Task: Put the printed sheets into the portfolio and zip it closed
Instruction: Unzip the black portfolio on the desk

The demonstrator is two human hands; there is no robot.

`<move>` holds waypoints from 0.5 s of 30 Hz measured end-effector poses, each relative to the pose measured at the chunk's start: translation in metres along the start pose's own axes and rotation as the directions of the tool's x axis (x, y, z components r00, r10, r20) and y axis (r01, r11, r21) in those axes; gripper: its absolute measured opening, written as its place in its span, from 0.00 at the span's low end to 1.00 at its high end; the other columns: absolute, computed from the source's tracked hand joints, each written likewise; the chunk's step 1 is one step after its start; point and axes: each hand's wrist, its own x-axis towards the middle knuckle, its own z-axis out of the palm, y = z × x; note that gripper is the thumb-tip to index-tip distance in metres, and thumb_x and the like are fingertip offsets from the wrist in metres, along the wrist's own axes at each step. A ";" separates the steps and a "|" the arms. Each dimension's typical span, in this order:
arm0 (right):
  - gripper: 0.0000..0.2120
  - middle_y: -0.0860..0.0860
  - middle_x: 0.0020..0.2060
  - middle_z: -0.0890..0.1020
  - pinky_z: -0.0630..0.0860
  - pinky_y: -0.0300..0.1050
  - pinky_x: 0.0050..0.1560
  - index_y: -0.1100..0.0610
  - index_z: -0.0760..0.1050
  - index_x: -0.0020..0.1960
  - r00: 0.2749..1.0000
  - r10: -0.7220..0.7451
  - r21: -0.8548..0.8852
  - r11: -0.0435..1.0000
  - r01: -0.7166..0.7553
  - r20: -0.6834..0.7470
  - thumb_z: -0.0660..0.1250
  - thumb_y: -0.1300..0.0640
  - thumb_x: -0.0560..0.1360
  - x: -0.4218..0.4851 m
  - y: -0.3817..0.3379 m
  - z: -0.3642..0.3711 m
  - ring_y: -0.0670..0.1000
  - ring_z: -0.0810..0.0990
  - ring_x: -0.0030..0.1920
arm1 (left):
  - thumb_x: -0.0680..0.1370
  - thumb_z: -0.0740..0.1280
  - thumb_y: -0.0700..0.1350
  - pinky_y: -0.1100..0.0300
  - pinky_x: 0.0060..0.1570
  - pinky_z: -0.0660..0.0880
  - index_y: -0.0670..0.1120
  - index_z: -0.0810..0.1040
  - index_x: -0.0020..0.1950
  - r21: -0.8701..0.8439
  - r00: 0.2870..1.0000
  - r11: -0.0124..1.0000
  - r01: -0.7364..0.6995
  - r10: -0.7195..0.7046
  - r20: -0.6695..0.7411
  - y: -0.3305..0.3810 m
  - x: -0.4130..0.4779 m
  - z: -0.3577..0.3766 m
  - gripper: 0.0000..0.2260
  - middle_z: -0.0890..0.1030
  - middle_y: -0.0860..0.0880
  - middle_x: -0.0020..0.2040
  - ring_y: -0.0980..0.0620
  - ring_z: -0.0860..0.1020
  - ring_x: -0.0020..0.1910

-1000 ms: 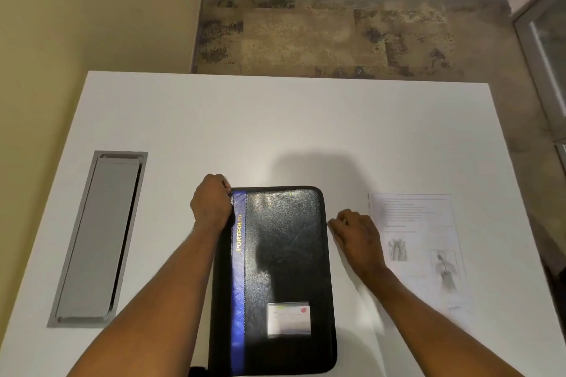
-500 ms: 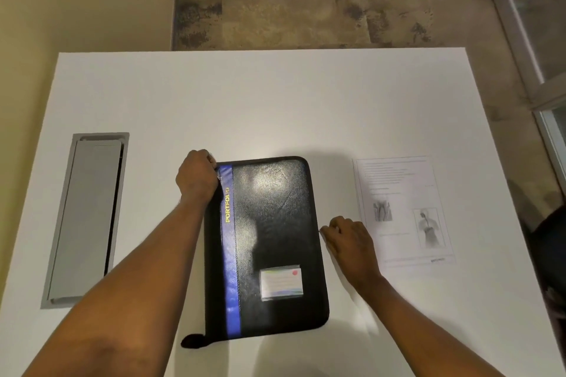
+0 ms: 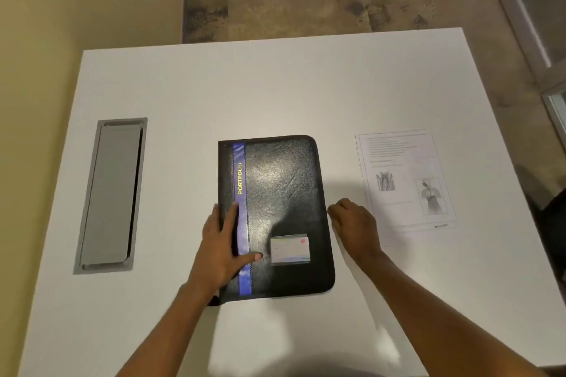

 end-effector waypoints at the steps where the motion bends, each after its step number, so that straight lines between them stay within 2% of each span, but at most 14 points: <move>1: 0.04 0.51 0.43 0.82 0.81 0.52 0.38 0.54 0.82 0.48 1.000 0.001 -0.007 1.000 -0.001 0.004 0.69 0.60 0.78 0.001 0.000 -0.001 0.55 0.81 0.39 | 0.64 0.78 0.69 0.44 0.76 0.62 0.58 0.45 0.84 0.008 1.000 1.000 0.005 -0.005 0.026 -0.006 -0.017 0.008 0.59 0.48 0.43 0.84 0.40 0.53 0.82; 4: 0.04 0.52 0.41 0.81 0.79 0.50 0.37 0.55 0.81 0.46 1.000 -0.004 -0.030 1.000 0.004 0.008 0.69 0.61 0.77 0.001 -0.004 -0.008 0.57 0.81 0.39 | 0.59 0.83 0.63 0.46 0.69 0.70 0.59 0.43 0.83 0.036 0.998 0.999 0.035 -0.037 0.060 -0.011 -0.050 0.024 0.65 0.43 0.46 0.84 0.43 0.51 0.82; 7: 0.04 0.50 0.41 0.79 0.76 0.47 0.37 0.54 0.79 0.44 1.000 -0.003 -0.032 0.999 0.003 -0.005 0.68 0.59 0.78 -0.003 -0.007 -0.012 0.56 0.80 0.39 | 0.60 0.84 0.58 0.46 0.61 0.77 0.57 0.40 0.83 0.119 0.997 0.992 0.042 -0.049 0.057 -0.005 -0.069 0.032 0.66 0.38 0.48 0.84 0.44 0.51 0.82; 11: 0.03 0.51 0.40 0.79 0.72 0.44 0.34 0.54 0.80 0.44 1.000 -0.027 -0.062 0.998 0.026 -0.012 0.70 0.60 0.77 -0.011 -0.008 -0.013 0.56 0.80 0.38 | 0.69 0.79 0.55 0.46 0.52 0.79 0.57 0.41 0.84 0.174 0.997 0.982 0.074 -0.072 -0.019 0.005 -0.078 0.035 0.57 0.41 0.50 0.84 0.45 0.54 0.81; 13: 0.04 0.51 0.39 0.79 0.65 0.42 0.34 0.55 0.79 0.42 0.999 -0.042 -0.092 0.995 0.041 -0.009 0.71 0.62 0.74 -0.017 -0.007 -0.013 0.56 0.79 0.36 | 0.70 0.78 0.56 0.45 0.53 0.79 0.57 0.42 0.84 0.182 0.997 0.980 0.075 -0.070 -0.036 0.007 -0.078 0.034 0.54 0.42 0.51 0.84 0.45 0.55 0.80; 15: 0.06 0.51 0.38 0.79 0.62 0.43 0.34 0.55 0.78 0.40 0.999 -0.048 -0.114 0.992 0.045 -0.016 0.71 0.63 0.73 -0.026 -0.004 -0.013 0.56 0.78 0.35 | 0.70 0.78 0.55 0.44 0.54 0.79 0.56 0.43 0.84 0.182 0.997 0.981 0.074 -0.069 -0.030 0.006 -0.078 0.034 0.54 0.42 0.50 0.84 0.44 0.55 0.80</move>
